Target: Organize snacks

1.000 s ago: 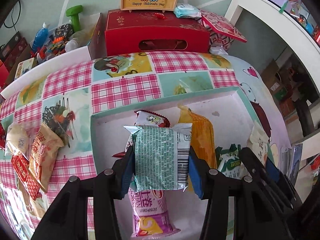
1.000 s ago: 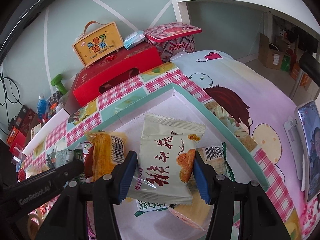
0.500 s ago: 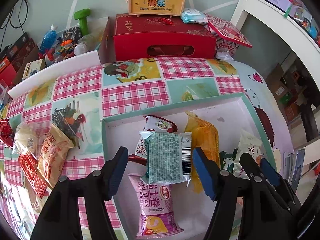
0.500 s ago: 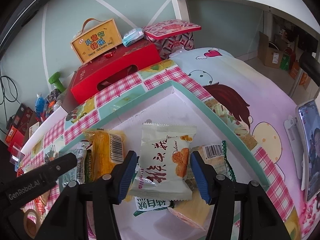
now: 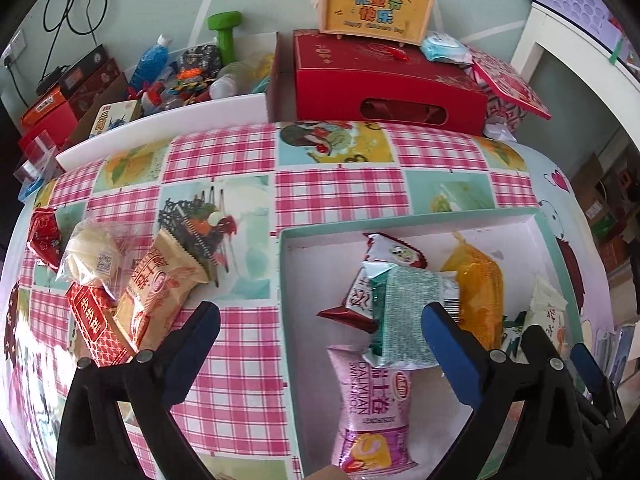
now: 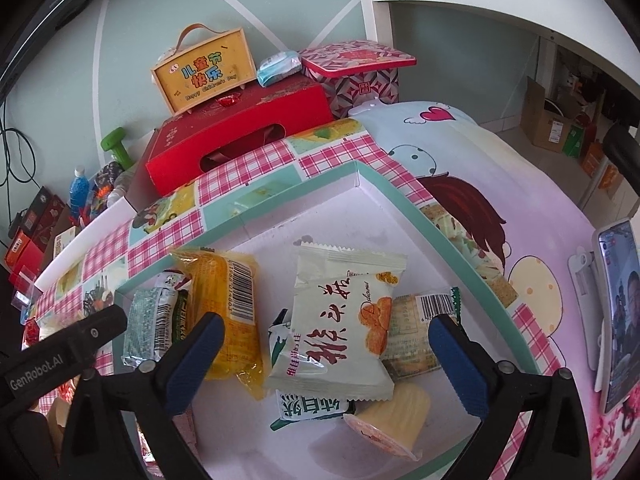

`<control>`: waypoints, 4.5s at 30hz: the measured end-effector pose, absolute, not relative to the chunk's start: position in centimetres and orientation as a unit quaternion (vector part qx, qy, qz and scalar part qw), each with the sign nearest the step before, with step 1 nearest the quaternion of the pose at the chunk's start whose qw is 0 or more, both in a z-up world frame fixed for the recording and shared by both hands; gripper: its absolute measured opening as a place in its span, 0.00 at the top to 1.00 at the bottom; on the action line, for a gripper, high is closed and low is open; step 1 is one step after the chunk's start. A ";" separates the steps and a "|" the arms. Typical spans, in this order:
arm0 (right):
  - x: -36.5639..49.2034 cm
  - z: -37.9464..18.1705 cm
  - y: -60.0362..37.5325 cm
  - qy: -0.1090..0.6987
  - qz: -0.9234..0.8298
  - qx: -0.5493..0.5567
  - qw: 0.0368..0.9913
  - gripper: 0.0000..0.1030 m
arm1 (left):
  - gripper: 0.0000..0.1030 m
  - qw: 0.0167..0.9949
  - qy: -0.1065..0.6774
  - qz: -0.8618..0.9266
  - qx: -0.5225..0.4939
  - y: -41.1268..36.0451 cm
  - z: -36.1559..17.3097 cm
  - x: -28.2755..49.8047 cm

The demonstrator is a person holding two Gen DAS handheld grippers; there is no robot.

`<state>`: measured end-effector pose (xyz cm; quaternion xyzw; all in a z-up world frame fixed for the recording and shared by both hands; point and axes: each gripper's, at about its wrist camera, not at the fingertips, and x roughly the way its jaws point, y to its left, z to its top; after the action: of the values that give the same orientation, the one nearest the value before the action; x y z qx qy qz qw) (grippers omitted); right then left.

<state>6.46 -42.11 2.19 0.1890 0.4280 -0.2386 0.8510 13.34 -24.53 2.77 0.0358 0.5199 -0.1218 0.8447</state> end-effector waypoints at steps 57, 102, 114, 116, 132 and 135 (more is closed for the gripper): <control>10.3 1.9 -22.8 0.496 -0.077 0.039 0.864 0.00 | 0.03 0.818 0.567 0.011 -0.096 -2.5 1.3 10.8; 16.3 1.0 -16.7 0.486 -0.039 0.070 0.870 0.00 | 0.03 0.808 0.571 0.038 -0.144 2.4 -3.0 21.8; 18.9 -0.1 -15.7 0.510 -0.052 0.061 0.856 0.00 | 0.03 0.803 0.570 0.033 -0.172 4.6 -3.2 22.3; 19.5 -0.4 -15.6 0.515 -0.049 0.062 0.854 0.00 | 0.03 0.802 0.570 0.033 -0.177 4.8 -3.3 22.4; 22.8 -3.3 -14.8 0.538 -0.061 0.018 0.840 0.00 | 0.02 0.800 0.567 0.030 -0.196 5.7 -4.3 23.2; 22.3 -3.8 -15.1 0.541 -0.061 0.021 0.838 0.00 | 0.03 0.802 0.565 0.029 -0.193 5.1 -4.1 23.2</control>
<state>22.33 -15.12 -3.80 0.0205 0.5413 -0.0608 0.8384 23.19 5.11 -4.13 -0.1927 0.5651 0.0286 0.8017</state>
